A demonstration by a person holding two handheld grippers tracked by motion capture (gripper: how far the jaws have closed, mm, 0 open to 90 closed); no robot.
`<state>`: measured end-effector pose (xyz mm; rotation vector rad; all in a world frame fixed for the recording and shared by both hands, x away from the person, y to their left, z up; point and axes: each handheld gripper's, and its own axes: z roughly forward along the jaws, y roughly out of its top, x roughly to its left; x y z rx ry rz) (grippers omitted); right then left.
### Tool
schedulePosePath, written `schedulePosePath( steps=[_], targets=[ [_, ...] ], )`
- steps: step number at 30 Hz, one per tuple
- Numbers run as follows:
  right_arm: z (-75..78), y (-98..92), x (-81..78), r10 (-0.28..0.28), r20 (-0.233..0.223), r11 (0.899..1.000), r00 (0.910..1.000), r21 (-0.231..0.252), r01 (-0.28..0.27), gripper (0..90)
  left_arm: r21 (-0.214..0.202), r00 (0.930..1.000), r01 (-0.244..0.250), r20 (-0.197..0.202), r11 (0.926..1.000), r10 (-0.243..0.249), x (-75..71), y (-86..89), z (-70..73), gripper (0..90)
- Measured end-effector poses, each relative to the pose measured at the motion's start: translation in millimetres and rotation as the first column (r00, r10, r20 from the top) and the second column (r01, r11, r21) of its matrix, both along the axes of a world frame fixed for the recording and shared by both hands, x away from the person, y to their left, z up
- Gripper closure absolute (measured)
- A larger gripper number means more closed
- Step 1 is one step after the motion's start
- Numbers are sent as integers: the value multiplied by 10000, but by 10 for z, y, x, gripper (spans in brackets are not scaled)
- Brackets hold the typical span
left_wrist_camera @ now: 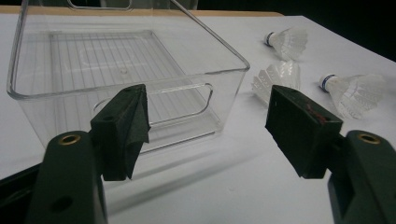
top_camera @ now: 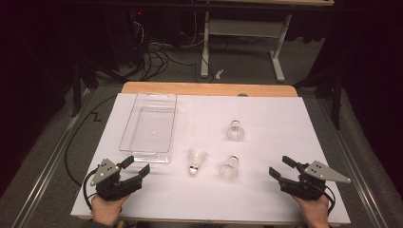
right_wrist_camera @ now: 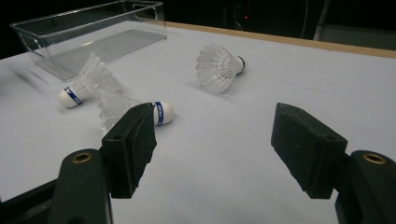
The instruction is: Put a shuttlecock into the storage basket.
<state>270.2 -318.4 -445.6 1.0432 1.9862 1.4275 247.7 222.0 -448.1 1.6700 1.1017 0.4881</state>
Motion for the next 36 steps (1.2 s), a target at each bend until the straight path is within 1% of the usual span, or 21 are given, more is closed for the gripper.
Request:
schedulePosePath(
  steps=[3, 6, 9, 12, 18, 22, 31, 36],
  targets=[
    [-3, 7, 9, -10, -14, 10000, 10000, -35, 10, 311, -19, 9999, 117, -3, 9999, -117, 2, 5, 5, 320],
    [-7, 8, 24, 3, 0, 10000, 10000, -61, -3, 311, 35, 9998, 194, -89, 9998, -194, 8, -5, 1, 322],
    [-11, 11, 34, 25, -32, 10000, 10000, -65, -25, 310, 94, 9999, 169, 21, 9998, -170, -4, -20, 12, 323],
    [-11, 8, 34, -2, -40, 10000, 10000, -43, 2, 311, 92, 9999, 168, 38, 9998, -169, -5, -23, 15, 321],
    [-13, 6, 40, 28, -60, 10000, 10000, 34, -28, 310, 114, 9999, 157, -15, 9998, -157, 4, -40, 18, 321],
    [-13, 6, 36, -15, -71, 10000, 10000, 48, 15, 310, 149, 9997, 235, -25, 9996, -235, 5, -51, 23, 323],
    [-13, 5, 39, -26, -137, 9999, 9999, 99, 28, 308, 93, 9996, 284, -56, 9996, -284, 15, -59, 29, 325],
    [-13, 1, 37, -17, -132, 9999, 9999, 139, 19, 308, 141, 9995, 313, -7, 9994, -313, 12, -81, 41, 326]
  ],
)
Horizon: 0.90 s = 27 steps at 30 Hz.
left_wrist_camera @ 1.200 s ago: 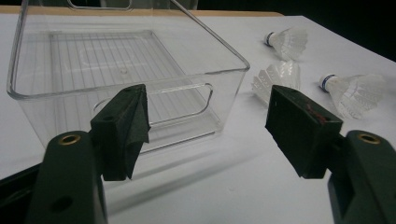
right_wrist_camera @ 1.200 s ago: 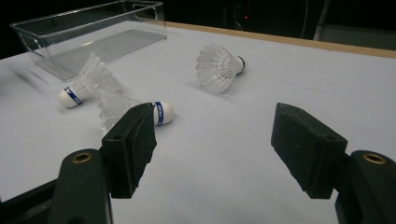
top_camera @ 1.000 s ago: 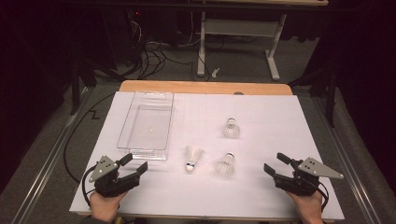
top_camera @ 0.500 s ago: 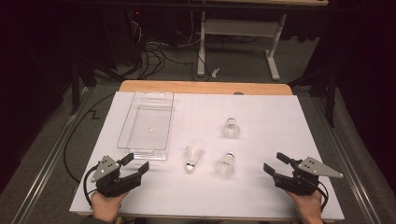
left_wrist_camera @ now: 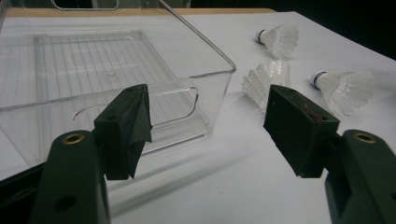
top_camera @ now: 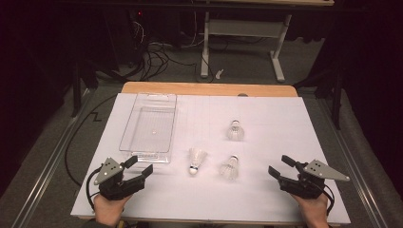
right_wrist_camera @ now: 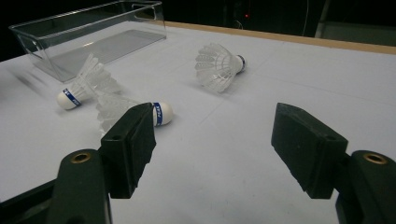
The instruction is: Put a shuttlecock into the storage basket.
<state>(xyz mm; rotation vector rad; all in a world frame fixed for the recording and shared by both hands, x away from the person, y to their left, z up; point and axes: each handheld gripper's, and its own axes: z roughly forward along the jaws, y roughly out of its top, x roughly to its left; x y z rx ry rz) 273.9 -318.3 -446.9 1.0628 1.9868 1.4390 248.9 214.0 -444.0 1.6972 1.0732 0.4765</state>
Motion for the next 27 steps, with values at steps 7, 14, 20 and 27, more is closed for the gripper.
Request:
schedulePosePath(
  steps=[7, 14, 20, 27],
  targets=[
    [-2, 3, 5, 6, -1, 10000, 10000, 18, -6, 308, 12, 10000, -7, 23, 10000, 7, -1, -1, 14, 325],
    [-3, -3, 9, -5, 0, 10000, 10000, 31, 5, 306, 42, 10000, 0, 34, 10000, 0, 9, -14, 31, 325],
    [-6, -1, 13, -5, -36, 10000, 10000, 68, 5, 305, 55, 10000, 28, 71, 10000, -28, 13, -29, 50, 324],
    [-7, -2, 16, -8, -38, 10000, 10000, 84, 9, 303, 84, 9999, 91, 129, 9999, -92, 23, -52, 71, 321]
  ],
)
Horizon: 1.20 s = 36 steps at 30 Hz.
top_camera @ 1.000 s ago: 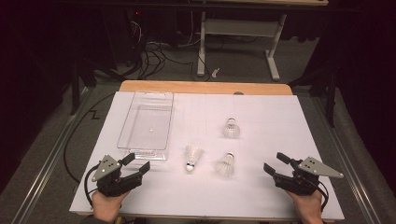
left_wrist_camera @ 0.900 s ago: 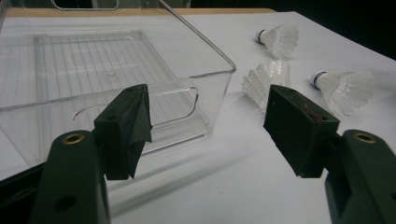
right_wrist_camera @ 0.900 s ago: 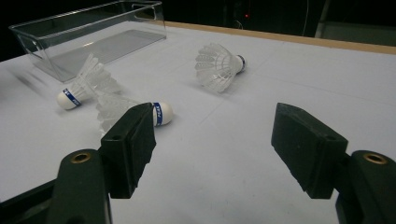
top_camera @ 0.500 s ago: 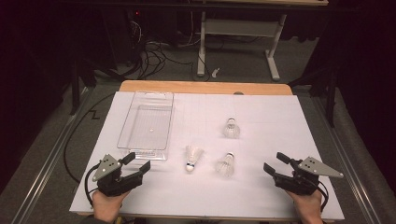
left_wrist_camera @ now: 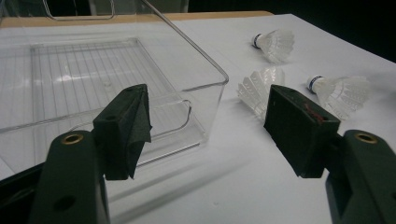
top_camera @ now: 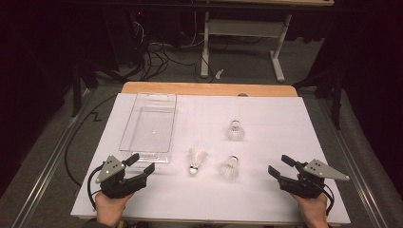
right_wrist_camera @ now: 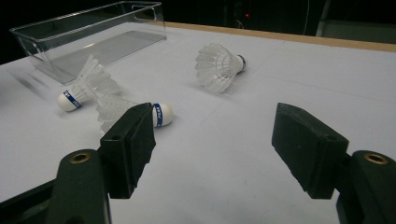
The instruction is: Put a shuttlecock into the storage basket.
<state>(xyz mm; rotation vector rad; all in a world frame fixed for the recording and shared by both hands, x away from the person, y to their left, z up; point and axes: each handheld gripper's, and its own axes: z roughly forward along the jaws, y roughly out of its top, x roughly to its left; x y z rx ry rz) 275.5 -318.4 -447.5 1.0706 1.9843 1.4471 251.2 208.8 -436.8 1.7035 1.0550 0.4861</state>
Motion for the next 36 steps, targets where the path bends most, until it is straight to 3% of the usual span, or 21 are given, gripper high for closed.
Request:
schedulePosePath(
  steps=[31, 36],
  targets=[
    [-8, 9, 14, -26, -80, 10000, 10000, 42, 27, 282, 8, 9998, 183, 33, 9998, -183, 39, -75, 54, 315],
    [-5, -2, 11, -31, -106, 9997, 9999, 250, 34, 286, 6, 9997, 226, 9, 9997, -226, 57, -107, 66, 315]
  ],
)
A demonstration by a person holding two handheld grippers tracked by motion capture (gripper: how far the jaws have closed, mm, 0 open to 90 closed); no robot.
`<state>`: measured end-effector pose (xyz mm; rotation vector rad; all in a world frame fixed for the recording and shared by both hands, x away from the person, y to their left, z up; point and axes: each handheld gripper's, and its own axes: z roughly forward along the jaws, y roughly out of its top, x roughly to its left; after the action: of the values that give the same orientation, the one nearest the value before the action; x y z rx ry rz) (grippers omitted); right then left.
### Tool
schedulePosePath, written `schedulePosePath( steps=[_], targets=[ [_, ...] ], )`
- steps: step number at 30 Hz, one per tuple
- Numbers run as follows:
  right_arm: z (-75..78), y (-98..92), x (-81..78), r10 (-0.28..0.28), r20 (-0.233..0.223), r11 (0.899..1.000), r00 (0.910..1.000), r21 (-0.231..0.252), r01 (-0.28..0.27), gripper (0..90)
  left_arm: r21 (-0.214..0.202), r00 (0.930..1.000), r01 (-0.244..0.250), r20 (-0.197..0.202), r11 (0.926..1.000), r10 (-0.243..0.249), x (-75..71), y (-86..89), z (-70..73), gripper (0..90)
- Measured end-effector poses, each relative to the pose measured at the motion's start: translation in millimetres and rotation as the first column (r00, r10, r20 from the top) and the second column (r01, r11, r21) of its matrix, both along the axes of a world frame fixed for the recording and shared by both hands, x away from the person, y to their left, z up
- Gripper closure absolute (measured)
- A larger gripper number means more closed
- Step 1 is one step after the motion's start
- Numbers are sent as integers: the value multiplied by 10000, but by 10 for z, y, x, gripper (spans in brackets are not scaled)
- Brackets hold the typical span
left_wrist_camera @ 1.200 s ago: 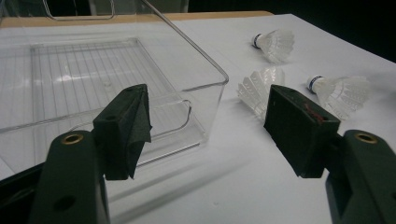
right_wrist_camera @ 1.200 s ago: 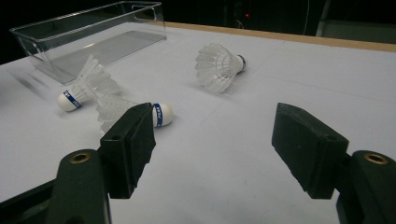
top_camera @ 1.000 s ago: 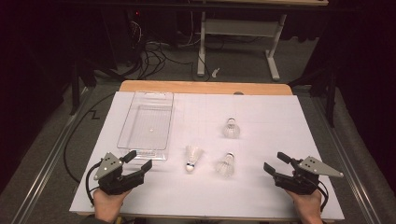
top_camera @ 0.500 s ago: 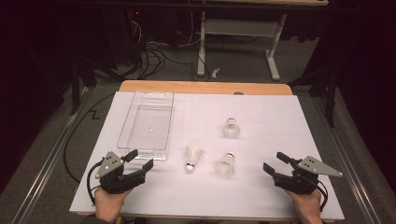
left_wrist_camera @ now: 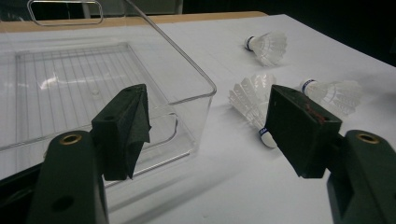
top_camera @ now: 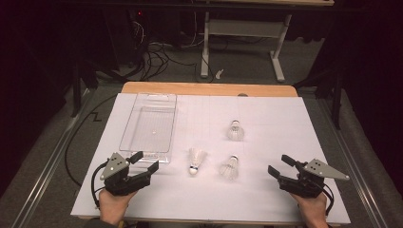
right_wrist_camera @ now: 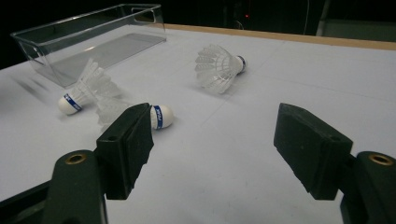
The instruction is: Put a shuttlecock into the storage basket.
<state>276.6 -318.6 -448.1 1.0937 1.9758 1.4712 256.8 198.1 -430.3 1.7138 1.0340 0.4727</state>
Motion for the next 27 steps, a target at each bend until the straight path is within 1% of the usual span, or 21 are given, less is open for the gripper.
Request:
schedulePosePath(
  steps=[7, 15, 27],
  targets=[
    [-2, 1, 5, 0, 6, 10000, 10000, -28, 0, 287, -30, 9999, 144, -32, 9999, -145, 41, -45, 12, 318],
    [-5, 1, 9, 1, 4, 10000, 10000, -49, -1, 287, -115, 9998, 180, 45, 9998, -179, 61, -71, 32, 321],
    [-4, 4, 8, 19, 33, 10000, 10000, -85, -19, 287, -30, 9995, 331, -14, 9994, -331, 105, -143, 27, 323]
  ],
)
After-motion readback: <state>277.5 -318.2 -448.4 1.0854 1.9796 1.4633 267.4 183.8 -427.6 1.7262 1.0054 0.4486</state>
